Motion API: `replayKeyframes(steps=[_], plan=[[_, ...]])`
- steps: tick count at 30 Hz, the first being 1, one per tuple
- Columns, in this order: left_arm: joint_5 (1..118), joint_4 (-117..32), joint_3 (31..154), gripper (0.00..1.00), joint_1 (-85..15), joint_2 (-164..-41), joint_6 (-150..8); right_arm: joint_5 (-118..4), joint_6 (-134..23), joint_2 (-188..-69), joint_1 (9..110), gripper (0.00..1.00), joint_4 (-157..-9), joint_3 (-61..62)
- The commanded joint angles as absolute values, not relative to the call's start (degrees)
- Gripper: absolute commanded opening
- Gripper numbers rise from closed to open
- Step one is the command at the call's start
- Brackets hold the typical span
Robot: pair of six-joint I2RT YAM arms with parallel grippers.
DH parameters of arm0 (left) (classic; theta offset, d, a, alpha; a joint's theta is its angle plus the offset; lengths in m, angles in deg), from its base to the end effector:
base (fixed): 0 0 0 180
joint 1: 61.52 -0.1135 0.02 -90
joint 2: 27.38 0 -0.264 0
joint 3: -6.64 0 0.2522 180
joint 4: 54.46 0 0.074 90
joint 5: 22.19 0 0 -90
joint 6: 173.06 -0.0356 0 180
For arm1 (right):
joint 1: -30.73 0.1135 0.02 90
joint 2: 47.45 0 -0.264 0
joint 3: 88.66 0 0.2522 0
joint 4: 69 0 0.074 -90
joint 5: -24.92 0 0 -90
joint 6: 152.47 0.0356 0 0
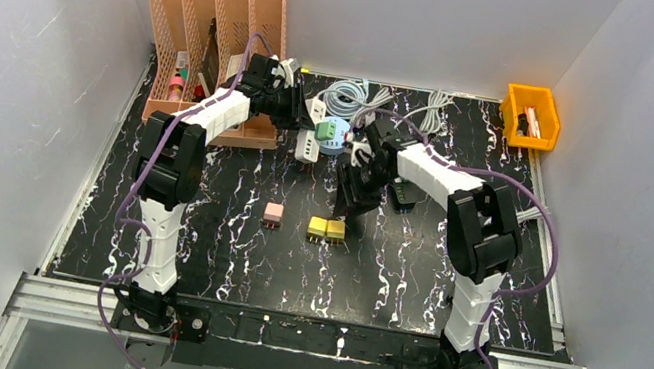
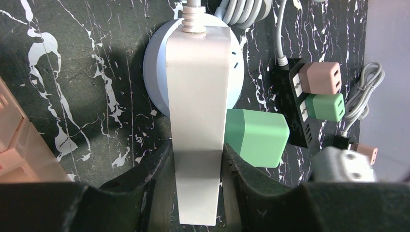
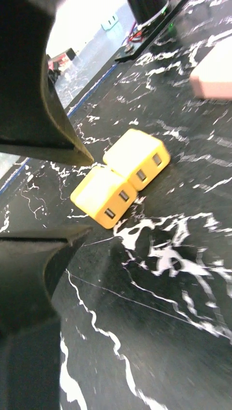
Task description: Pull the plug off the socket
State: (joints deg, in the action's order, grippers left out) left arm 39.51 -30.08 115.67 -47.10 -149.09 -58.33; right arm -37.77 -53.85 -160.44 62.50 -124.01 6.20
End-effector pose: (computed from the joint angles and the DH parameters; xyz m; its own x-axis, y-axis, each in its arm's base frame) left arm 0.4693 -0.1381 0.2192 -0.7751 -0.1810 -0.6053 0.2878 0.7517 -0.5933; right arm 0.3259 0.2210 0.1770 -0.8915 -0.3955 -0.2209 -0.4524 0.7531 0.4776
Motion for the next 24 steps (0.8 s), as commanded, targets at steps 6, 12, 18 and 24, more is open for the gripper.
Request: replayKeyframes(steps=[6, 12, 18, 24], plan=[[36.1, -35.6, 112.8, 0.00, -46.8, -141.2, -56.6, -38.9, -50.8, -154.1, 58.6, 0.98, -112.9, 20.1], [35.6, -36.6, 110.9, 0.00, -45.4, -138.8, -56.3, -42.1, -44.0, -159.4, 58.4, 0.98, -107.3, 25.6], [35.6, -38.2, 108.7, 0.00, -44.1, -137.1, -55.1, -44.2, -40.7, -165.5, 58.4, 0.88, -104.7, 31.7], [35.7, -39.3, 107.1, 0.00, -43.4, -135.8, -54.3, -44.8, -39.3, -170.9, 58.3, 0.78, -106.9, 36.4]])
